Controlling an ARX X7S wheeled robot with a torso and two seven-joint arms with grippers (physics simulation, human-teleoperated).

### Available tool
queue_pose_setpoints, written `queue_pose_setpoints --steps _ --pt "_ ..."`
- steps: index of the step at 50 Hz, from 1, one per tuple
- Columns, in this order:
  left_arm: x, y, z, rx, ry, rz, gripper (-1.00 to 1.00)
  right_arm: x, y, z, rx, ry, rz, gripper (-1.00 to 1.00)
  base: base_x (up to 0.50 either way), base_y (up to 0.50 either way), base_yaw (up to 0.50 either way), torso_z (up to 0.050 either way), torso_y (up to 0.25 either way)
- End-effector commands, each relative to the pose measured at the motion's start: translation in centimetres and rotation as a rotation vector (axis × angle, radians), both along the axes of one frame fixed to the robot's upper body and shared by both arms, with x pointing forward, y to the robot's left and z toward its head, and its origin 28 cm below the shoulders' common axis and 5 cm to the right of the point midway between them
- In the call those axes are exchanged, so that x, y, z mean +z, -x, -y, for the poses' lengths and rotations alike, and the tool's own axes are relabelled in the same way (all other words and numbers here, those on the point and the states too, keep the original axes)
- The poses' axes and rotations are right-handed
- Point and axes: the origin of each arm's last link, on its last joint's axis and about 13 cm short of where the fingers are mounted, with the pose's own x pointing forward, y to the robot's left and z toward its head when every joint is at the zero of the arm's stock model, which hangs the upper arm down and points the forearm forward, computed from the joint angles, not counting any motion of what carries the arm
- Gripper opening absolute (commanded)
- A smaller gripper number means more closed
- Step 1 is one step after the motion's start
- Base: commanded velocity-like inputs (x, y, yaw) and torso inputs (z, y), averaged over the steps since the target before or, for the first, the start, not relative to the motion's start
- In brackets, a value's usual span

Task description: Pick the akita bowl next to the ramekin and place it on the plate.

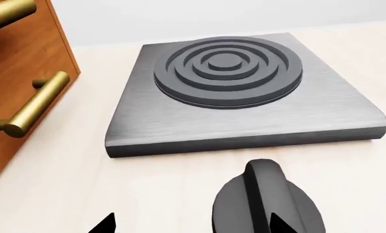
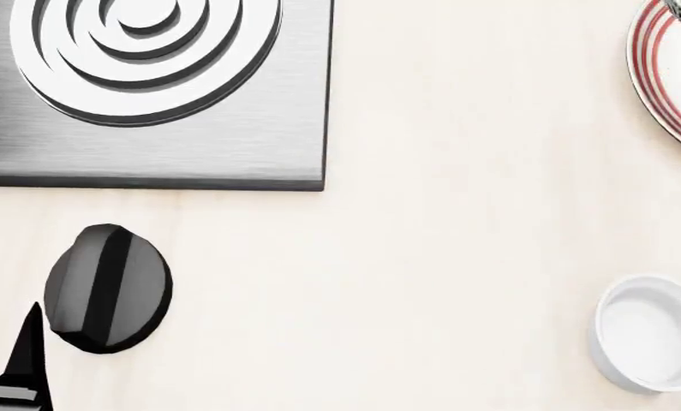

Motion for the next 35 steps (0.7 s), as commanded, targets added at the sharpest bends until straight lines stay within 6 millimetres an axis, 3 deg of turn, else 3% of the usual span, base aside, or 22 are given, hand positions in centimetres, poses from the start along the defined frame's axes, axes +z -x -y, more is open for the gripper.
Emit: queue_pose_setpoints --steps 1,12,35 --pt "-0.1 -0.1 0.0 0.0 -0.003 -0.001 1.0 0.3 -0.8 1.1 -0.044 0.006 -0.022 -1.0 0.0 0.0 0.0 0.0 0.0" --pt "-0.1 -0.1 0.1 -0.001 -0.006 -0.002 1.0 1.5 -1.4 2.3 -0.092 0.068 -0.083 -1.0 0.0 0.0 0.0 0.0 0.001" --pt "0.1 -0.1 0.0 0.001 -0.009 0.002 1.0 0.7 -2.5 3.6 -0.137 0.035 -0.145 -1.0 0.0 0.0 0.0 0.0 0.0"
